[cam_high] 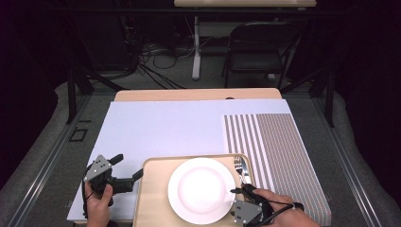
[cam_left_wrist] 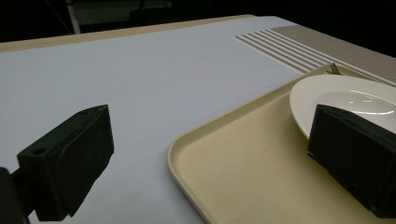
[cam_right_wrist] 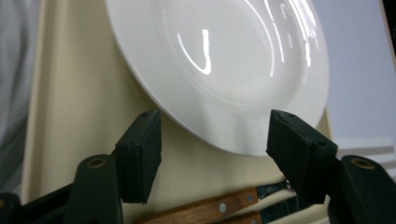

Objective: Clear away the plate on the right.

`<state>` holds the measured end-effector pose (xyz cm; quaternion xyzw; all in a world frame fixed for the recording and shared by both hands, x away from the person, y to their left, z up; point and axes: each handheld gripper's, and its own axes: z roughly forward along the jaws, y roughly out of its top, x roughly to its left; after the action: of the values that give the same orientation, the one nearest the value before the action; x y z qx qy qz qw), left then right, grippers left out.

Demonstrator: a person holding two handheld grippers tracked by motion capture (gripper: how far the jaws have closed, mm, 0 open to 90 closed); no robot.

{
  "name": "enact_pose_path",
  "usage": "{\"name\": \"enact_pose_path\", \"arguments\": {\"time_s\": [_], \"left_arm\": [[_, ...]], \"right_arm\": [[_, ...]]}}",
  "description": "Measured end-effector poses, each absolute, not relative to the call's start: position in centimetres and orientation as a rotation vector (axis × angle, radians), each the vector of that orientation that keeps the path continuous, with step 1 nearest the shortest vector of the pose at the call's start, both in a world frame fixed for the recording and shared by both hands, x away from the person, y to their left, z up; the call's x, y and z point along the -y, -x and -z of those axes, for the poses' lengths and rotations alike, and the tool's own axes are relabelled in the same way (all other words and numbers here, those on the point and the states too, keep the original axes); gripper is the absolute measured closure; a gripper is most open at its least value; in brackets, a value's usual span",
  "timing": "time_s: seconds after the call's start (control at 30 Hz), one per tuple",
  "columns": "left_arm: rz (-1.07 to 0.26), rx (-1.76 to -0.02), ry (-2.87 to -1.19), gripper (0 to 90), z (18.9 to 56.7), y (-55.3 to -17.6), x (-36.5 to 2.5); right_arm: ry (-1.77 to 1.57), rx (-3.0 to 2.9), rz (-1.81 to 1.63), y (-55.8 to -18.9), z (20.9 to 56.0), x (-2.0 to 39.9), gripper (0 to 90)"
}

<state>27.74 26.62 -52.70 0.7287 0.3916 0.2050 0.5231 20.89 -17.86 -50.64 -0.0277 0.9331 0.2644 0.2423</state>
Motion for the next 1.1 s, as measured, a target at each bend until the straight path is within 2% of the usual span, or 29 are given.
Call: {"name": "enact_pose_path", "arguments": {"time_s": [0.4, 0.63, 0.8, 1.1], "left_arm": [[-0.491, -0.939, -1.744, 0.5, 52.7, -27.7, -26.7], [-0.492, -0.940, -1.743, 0.5, 52.7, -27.7, -26.7], [-0.494, -0.943, -1.737, 0.5, 52.7, -27.7, -26.7], [-0.494, -0.944, -1.736, 0.5, 52.7, -27.7, -26.8]], "right_arm": [[-0.518, -2.328, -0.934, -23.6, 50.5, 23.4, 15.1], [-0.838, -2.190, -1.047, -24.5, 50.7, 26.7, 11.5], [-0.945, -2.135, -1.071, -24.8, 51.0, 28.4, 7.3], [-1.075, -2.075, -1.076, -25.4, 52.1, 30.5, 5.7]]}}
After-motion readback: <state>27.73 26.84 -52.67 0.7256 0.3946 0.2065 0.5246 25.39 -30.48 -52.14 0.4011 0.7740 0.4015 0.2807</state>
